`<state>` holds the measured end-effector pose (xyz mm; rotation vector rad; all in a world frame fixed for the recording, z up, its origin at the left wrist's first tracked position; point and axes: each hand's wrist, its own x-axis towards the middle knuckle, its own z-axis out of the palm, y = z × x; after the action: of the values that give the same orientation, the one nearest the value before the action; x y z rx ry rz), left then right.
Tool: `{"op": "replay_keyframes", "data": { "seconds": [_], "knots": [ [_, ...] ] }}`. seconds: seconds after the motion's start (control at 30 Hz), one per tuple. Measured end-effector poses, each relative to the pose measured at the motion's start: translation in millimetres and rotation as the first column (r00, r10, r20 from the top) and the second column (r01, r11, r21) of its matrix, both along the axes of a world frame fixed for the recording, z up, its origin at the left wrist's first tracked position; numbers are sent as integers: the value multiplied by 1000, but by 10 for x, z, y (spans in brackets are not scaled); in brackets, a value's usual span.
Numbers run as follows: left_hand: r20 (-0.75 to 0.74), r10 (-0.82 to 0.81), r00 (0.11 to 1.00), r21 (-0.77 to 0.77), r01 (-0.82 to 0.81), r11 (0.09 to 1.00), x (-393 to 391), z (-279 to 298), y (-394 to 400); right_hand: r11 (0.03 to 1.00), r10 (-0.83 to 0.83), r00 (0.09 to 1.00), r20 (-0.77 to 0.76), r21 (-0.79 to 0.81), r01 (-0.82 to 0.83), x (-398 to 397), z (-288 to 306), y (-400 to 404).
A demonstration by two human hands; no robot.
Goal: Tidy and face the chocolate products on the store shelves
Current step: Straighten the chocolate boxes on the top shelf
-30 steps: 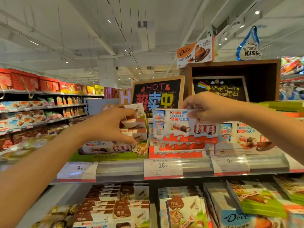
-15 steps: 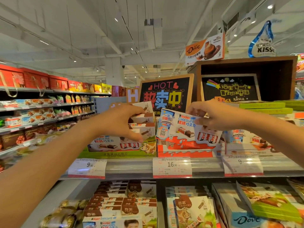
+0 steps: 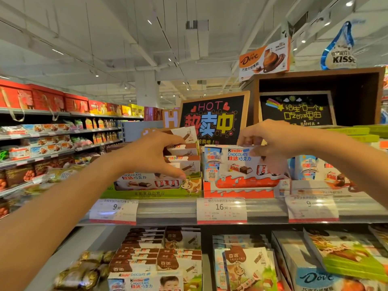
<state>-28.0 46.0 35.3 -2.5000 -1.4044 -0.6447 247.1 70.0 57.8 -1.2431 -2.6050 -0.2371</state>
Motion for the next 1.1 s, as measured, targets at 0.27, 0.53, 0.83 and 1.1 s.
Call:
{"op": "replay_keyframes", "data": {
  "seconds": [0.27, 0.53, 0.83, 1.1],
  "knots": [
    [-10, 23, 1000, -87, -23, 996, -24, 13, -14, 980, -57, 998, -36, 187, 62, -88, -147, -24],
    [17, 80, 997, -138, -77, 987, -459, 148, -233, 866, 424, 904, -47, 312, -390, -643, -337, -350],
    [32, 73, 997, 42, -74, 996, -1082, -145, -420, 855, 301, 953, 23, 437, -280, -1185, -367, -267],
    [137, 56, 989, 34, -62, 998, -1162, -205, -348, 887, 224, 974, -26, 419, -193, -1375, -396, -134]
  ]
}}
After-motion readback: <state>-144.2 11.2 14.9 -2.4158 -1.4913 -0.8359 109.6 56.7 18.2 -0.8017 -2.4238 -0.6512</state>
